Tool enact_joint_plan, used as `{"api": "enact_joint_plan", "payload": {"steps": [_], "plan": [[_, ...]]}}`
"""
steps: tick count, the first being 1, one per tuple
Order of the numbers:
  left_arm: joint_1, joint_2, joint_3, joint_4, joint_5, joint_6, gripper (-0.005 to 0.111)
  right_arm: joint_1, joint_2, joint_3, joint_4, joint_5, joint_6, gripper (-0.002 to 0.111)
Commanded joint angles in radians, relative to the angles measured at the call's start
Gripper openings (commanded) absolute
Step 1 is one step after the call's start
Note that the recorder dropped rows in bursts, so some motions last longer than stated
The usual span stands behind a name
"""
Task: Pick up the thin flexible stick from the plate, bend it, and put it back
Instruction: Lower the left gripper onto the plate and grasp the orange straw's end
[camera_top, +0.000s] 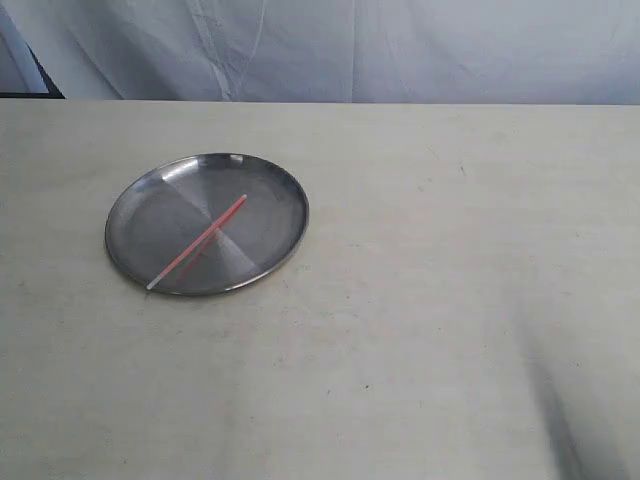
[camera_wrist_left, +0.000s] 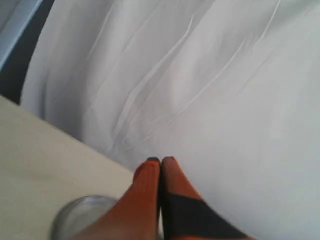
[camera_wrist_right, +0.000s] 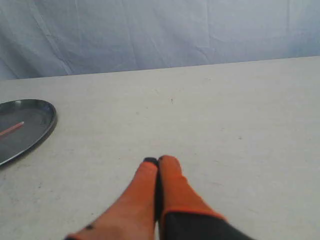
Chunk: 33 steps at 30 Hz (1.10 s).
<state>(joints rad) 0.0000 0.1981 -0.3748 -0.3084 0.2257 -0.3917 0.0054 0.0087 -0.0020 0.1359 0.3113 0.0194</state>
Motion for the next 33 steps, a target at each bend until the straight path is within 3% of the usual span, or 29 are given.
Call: {"api": "enact_joint_plan", "payload": {"steps": [1,6,9,12,18,21,33], "plan": [[-0.004,0.335,-0.277,0.02,0.35,0.365,0.0,-0.005,-0.004,0.002,-0.003,-0.008,0.0,-0.001],[-0.004,0.73,-0.503,-0.26,0.604,0.72,0.0,-0.005,-0.004,0.002,0.007,-0.008,0.0,-0.001],[-0.004,0.939,-0.59,-0.353,0.661,0.861,0.0,-0.005,-0.004,0.002,0.007,-0.008,0.0,-0.001],[-0.021,1.096,-0.667,-0.355,0.673,0.92,0.007,-0.005,-0.004,0.002,0.007,-0.008,0.0,-0.001],[-0.082,1.34,-0.772,-0.326,0.719,0.953,0.04,-0.005,-0.004,0.002,0.007,-0.008,0.0,-0.001],[-0.122,1.438,-0.812,-0.288,0.715,0.952,0.052,-0.005,-0.004,0.002,0.007,-0.008,0.0,-0.001],[-0.222,1.717,-0.928,-0.078,0.711,0.818,0.052,-0.005,-0.004,0.002,0.008,-0.008,0.0,-0.001]]}}
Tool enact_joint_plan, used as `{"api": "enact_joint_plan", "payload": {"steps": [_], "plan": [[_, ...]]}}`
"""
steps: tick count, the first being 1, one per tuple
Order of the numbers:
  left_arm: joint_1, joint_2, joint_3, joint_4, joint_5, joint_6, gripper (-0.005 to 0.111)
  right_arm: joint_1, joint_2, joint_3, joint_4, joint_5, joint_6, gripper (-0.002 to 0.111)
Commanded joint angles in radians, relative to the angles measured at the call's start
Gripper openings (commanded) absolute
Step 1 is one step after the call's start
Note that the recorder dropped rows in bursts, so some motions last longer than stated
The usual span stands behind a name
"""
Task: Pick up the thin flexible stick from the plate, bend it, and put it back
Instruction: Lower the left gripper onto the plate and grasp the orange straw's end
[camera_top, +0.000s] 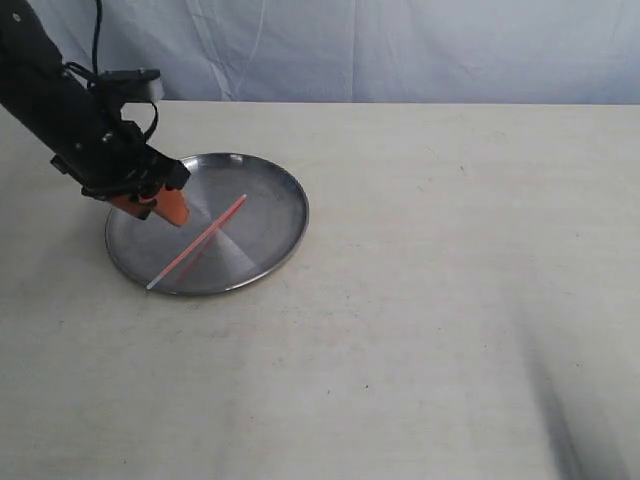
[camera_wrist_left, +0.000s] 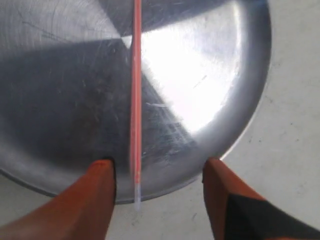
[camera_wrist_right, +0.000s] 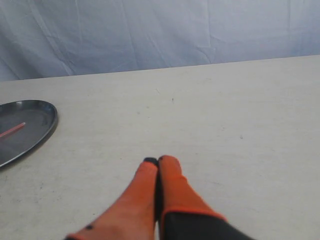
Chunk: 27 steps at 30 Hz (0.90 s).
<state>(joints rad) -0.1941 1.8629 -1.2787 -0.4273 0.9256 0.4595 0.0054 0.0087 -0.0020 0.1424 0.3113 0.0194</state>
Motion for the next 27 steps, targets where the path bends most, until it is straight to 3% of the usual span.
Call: {"api": "enact_joint_plan", "payload": {"steps": [1,10,27], "plan": [[-0.037,0.067,-0.024,0.045,0.007,-0.033,0.052,-0.005,-0.004,0.002,0.002,-0.008,0.0,-0.001],[-0.097,0.15,-0.026,0.246,-0.035,-0.179,0.052,-0.005,-0.004,0.002,0.002,-0.008,0.0,-0.001],[-0.097,0.165,-0.026,0.262,-0.067,-0.2,0.052,-0.005,-0.004,0.002,0.002,-0.008,0.0,-0.001]]}}
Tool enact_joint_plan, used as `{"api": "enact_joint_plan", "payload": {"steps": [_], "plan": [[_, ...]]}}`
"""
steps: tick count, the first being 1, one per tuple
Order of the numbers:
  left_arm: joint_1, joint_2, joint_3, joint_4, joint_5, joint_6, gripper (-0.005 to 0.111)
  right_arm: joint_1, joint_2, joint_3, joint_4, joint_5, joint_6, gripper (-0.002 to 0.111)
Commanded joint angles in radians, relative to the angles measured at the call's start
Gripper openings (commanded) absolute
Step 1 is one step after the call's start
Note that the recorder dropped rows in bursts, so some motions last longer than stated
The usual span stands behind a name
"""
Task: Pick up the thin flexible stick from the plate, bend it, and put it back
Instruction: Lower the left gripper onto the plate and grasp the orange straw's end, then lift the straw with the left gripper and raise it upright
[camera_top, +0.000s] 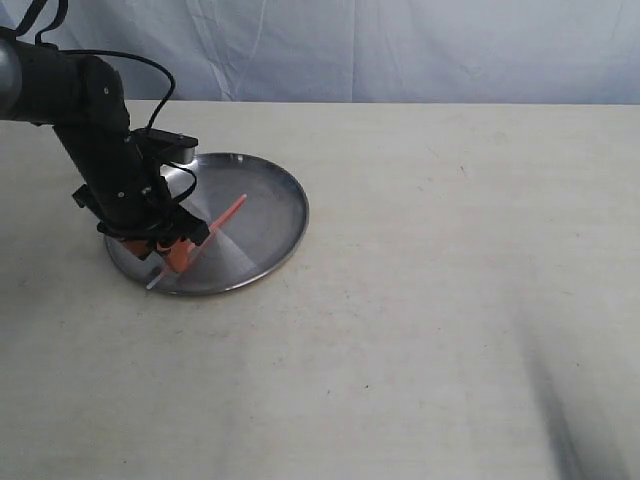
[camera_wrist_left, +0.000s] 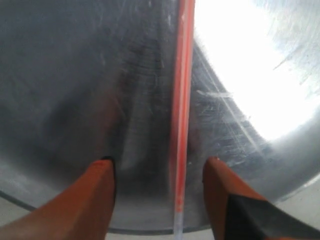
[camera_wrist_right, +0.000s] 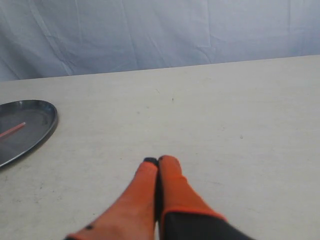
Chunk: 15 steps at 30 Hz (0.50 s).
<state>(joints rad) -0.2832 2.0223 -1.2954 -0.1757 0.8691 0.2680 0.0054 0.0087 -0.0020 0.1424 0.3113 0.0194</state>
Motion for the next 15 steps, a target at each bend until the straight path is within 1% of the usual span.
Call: {"api": "enact_joint_plan", "payload": {"steps": [1,8,10,13,14,15], "plan": [[-0.008,0.008,-0.009,0.01,-0.01,-0.017,0.052,-0.005,-0.004,0.002,0.002,-0.008,0.0,-0.001],[-0.019,0.047,-0.009,0.009,-0.02,-0.034,0.051,-0.005,-0.004,0.002,0.002,-0.008,0.0,-0.001],[-0.019,0.049,-0.009,0.013,-0.018,-0.034,0.044,-0.005,-0.004,0.002,0.002,-0.008,0.0,-0.001],[-0.019,0.049,-0.009,0.011,-0.011,-0.034,0.026,-0.005,-0.004,0.002,0.002,-0.008,0.0,-0.001],[-0.019,0.049,-0.009,0.009,0.002,-0.034,0.009,-0.005,-0.004,0.002,0.002,-0.008,0.0,-0.001],[-0.019,0.049,-0.009,0.009,0.007,-0.034,0.0,-0.005,-0.004,0.002,0.002,-0.008,0.0,-0.001]]}}
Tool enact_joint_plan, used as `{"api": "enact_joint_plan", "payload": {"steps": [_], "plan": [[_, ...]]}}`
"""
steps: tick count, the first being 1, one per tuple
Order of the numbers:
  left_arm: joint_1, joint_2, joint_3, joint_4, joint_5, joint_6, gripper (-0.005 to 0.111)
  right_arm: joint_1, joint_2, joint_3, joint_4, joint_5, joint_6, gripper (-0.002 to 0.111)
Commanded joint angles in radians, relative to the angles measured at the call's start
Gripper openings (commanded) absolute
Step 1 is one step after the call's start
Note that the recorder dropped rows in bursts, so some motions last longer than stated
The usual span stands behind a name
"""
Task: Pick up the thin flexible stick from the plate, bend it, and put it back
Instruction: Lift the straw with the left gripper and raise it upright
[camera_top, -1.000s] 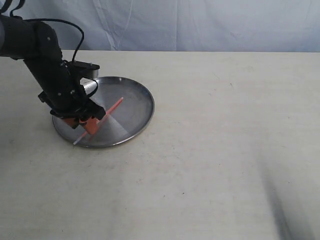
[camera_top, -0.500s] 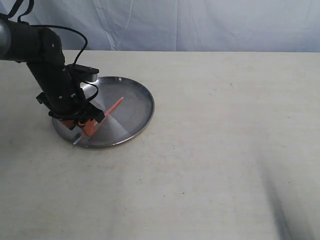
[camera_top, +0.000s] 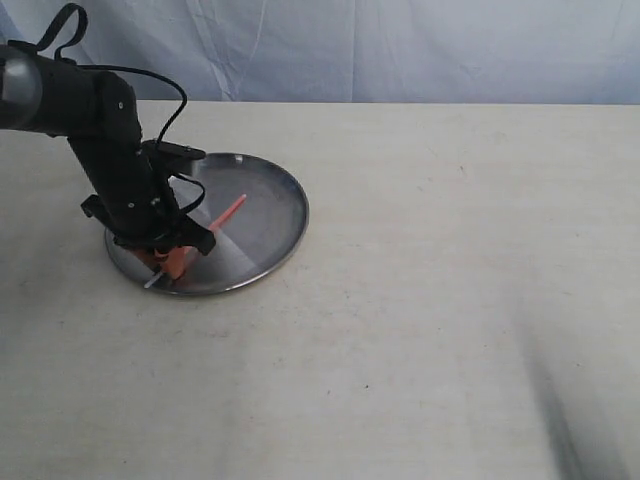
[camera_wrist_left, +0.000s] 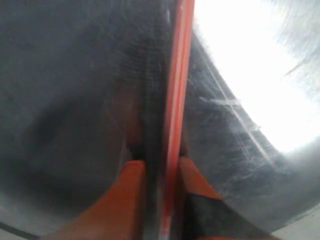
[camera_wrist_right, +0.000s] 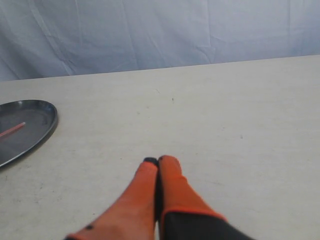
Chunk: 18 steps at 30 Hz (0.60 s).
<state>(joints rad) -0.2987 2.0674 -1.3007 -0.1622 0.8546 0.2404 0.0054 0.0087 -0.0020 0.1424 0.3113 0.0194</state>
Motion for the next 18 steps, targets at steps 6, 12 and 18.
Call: {"api": "enact_joint_plan", "payload": {"steps": [6,12,18], "plan": [[-0.004,-0.082,-0.004,-0.149,0.034,0.12,0.0,-0.005,-0.004,0.002,0.002,-0.008,0.0,-0.001],[-0.066,-0.301,0.064,-0.315,0.018,0.238,0.0,-0.005,-0.004,0.002,-0.002,-0.008,0.0,-0.001],[-0.144,-0.506,0.225,-0.345,-0.063,0.238,0.0,-0.005,-0.004,0.002,0.001,-0.008,0.0,-0.001]]}}
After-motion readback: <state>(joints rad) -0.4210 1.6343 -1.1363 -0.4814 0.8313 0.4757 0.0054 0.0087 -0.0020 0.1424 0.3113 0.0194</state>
